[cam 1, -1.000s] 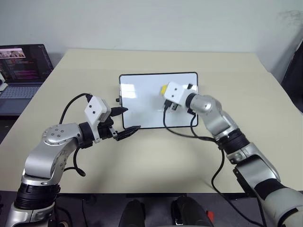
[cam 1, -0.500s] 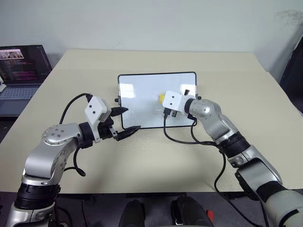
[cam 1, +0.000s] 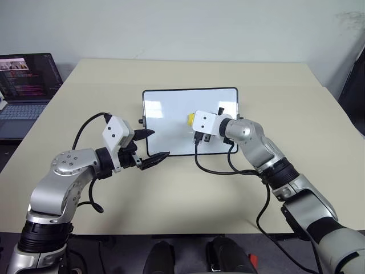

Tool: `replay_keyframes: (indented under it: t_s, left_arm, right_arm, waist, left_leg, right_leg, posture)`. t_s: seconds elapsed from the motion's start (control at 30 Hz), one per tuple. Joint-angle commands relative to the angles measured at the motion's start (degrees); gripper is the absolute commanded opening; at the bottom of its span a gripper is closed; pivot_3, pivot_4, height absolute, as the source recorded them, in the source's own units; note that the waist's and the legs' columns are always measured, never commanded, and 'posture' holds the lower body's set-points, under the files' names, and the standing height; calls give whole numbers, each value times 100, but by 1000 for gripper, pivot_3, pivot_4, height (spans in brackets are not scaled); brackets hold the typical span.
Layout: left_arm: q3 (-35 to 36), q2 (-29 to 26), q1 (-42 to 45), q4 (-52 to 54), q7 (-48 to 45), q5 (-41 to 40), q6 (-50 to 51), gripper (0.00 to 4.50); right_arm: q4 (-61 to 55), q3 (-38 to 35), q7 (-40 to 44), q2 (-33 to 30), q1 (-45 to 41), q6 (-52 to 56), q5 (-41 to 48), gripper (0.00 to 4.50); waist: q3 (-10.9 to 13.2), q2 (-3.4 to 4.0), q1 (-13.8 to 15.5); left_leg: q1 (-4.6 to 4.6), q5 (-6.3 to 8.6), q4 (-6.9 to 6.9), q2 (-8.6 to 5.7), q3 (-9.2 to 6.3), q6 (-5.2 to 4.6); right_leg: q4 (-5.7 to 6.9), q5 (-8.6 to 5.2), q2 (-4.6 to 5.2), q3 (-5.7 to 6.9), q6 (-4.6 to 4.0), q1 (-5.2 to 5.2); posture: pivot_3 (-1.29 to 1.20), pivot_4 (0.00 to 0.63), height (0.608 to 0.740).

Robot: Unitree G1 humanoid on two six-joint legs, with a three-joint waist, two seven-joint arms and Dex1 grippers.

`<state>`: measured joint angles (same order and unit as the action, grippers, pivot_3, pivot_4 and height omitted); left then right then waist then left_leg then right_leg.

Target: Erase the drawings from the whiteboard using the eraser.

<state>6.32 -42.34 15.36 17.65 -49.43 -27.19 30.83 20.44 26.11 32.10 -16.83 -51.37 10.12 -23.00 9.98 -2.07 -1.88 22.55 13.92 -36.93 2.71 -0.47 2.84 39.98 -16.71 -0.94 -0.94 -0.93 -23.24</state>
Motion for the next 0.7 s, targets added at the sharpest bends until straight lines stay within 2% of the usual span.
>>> replay_keyframes:
  t_s: [0.03,0.1,0.27,0.5,0.6,0.7]
  left_arm:
    - [26,1,52,162,-35,-58,-74,4500]
    - [12,-8,72,145,-57,-56,-83,4500]
    - [-74,-59,6,188,-216,-64,-102,4500]
    - [-188,-144,-10,246,-550,6,-303,4500]
    - [-233,-201,-32,329,-700,36,-413,4500]
    - [-205,-224,-91,377,-739,25,-443,4500]
  right_arm:
    - [328,-362,-664,-65,-297,-75,-173,1300]
    - [359,-370,-536,-156,-286,-55,-110,1300]
    - [-263,-310,423,-335,266,343,223,1300]
    - [-1810,-1524,259,58,677,1253,1370,1300]
    - [-2789,-1849,468,-120,1097,1883,1757,1300]
    - [-3862,-2012,713,-547,2015,2568,2045,1300]
  waist:
    - [1,1,1]
    - [1,1,2]
    - [-2,-3,30]
    - [11,9,12]
    - [12,11,19]
    - [11,9,56]
  left_leg:
    - [0,-2,-1,-1,0,-1]
    - [0,-5,-4,-1,1,-2]
    - [6,-4,-1,0,0,-1]
    - [15,-3,2,1,-2,0]
    - [25,-1,5,1,-10,2]
    - [30,5,10,2,-15,8]
  right_leg:
    - [1,-4,0,0,8,0]
    - [2,-7,0,-1,22,0]
    - [-7,-4,3,0,17,4]
    - [-5,3,3,0,4,-8]
    - [-10,2,3,5,4,-12]
    - [-25,-6,4,8,14,-8]
  posture:
    - [0,150,740]
    - [0,150,740]
    - [0,150,740]
    - [0,150,740]
    - [0,150,740]
    - [0,150,740]
